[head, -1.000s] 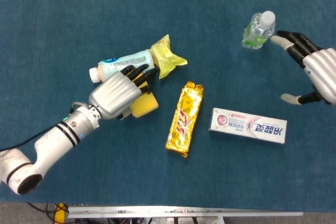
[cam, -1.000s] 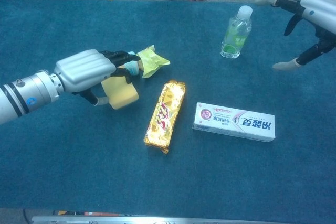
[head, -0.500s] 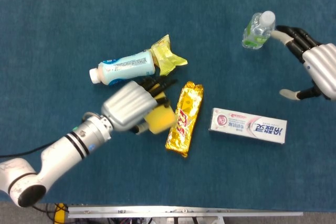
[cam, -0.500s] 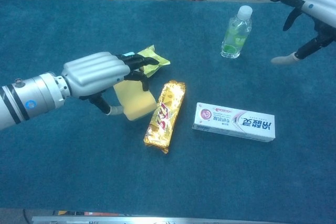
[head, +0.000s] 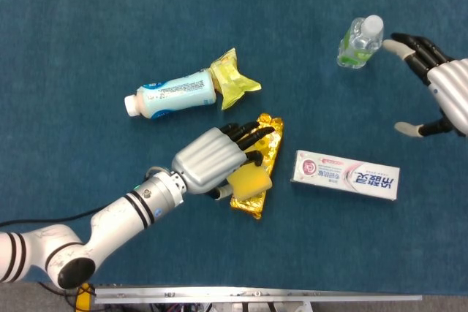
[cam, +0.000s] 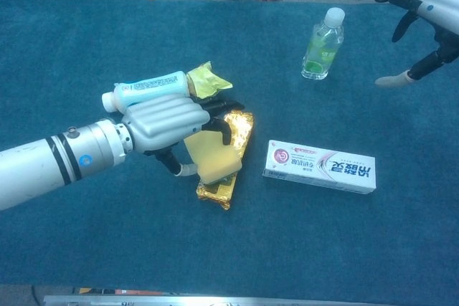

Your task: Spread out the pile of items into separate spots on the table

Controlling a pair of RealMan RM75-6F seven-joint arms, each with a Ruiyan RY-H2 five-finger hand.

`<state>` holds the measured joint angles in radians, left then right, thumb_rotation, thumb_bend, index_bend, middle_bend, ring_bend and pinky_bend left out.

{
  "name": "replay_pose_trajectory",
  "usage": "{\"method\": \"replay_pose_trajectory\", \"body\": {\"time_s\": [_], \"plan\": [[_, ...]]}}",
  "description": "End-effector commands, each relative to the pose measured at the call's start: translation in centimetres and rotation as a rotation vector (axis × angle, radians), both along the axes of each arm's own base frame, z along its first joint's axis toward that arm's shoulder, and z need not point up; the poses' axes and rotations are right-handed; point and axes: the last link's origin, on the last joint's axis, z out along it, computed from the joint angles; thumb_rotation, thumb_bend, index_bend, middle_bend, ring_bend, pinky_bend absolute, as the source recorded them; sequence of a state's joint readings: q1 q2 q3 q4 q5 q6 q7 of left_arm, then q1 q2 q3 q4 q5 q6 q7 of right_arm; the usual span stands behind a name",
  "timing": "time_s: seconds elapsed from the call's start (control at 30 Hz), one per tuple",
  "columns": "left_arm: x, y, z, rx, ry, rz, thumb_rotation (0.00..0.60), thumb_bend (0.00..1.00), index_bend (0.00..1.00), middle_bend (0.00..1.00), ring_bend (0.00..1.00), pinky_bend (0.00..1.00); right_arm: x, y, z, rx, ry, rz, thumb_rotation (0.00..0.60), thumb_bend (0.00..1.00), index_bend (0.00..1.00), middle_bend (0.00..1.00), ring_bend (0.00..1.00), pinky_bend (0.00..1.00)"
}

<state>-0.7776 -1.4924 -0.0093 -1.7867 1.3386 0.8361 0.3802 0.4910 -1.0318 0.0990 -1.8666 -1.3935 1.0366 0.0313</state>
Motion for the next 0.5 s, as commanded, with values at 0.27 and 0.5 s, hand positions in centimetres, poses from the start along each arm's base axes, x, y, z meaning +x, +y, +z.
{"method": "replay_pose_trajectory", "body": {"time_s": [0.27, 0.5], "plan": [[0.0, -0.1, 0.1, -0.011, 0.013, 0.037, 0.600, 0.26, 0.00, 0.00, 0.00, 0.17, 0.0, -0.2, 0.0, -0.004, -0.003, 0.001, 0.600, 0.07, 0.00, 0.08, 0.08, 0.37], [-0.5, -0.2, 1.0, 0.003, 0.060, 0.040, 0.600, 0.26, 0.00, 0.00, 0.00, 0.16, 0.0, -0.1, 0.3, -0.009, -0.010, 0.002, 0.600, 0.07, 0.00, 0.08, 0.08, 0.37]]}}
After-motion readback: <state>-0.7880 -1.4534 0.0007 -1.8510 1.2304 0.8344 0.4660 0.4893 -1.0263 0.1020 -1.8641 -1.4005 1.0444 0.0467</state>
